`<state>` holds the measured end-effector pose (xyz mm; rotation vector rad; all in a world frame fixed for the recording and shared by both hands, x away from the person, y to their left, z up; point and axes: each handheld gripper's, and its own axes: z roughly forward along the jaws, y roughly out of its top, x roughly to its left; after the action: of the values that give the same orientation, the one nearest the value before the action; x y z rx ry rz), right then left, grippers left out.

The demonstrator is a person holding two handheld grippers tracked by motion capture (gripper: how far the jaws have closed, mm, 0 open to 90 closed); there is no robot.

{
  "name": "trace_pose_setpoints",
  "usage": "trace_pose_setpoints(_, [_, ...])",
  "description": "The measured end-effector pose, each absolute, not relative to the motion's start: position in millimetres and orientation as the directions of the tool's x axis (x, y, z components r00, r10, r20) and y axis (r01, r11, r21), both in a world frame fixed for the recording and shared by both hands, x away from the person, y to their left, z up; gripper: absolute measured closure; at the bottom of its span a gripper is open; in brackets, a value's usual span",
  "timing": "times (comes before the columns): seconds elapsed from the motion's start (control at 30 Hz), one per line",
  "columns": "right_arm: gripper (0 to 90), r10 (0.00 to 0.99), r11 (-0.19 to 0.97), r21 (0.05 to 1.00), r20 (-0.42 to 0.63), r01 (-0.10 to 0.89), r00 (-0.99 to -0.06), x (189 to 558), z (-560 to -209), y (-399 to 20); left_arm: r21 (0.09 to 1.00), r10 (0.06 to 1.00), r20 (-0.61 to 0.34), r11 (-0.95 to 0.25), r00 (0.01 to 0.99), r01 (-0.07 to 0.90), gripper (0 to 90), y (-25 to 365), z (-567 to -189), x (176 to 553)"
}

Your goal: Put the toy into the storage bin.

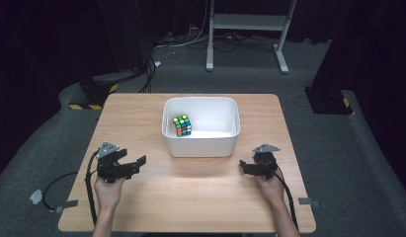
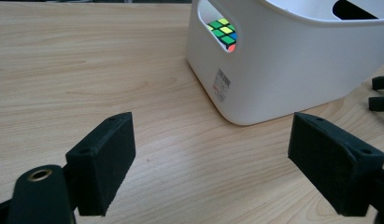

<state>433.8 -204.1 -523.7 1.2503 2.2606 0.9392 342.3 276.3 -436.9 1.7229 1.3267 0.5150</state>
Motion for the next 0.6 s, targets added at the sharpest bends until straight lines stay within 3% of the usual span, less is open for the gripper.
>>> trace_pose_setpoints(0.6, [21.9, 0.851, 0.378, 0.715, -0.016, 0.589, -0.526, 433.8, -523.7, -204.2, 0.806, 0.922, -0.154, -0.091, 0.356, 0.585, 15.3, 265.3, -450.9, 345.9])
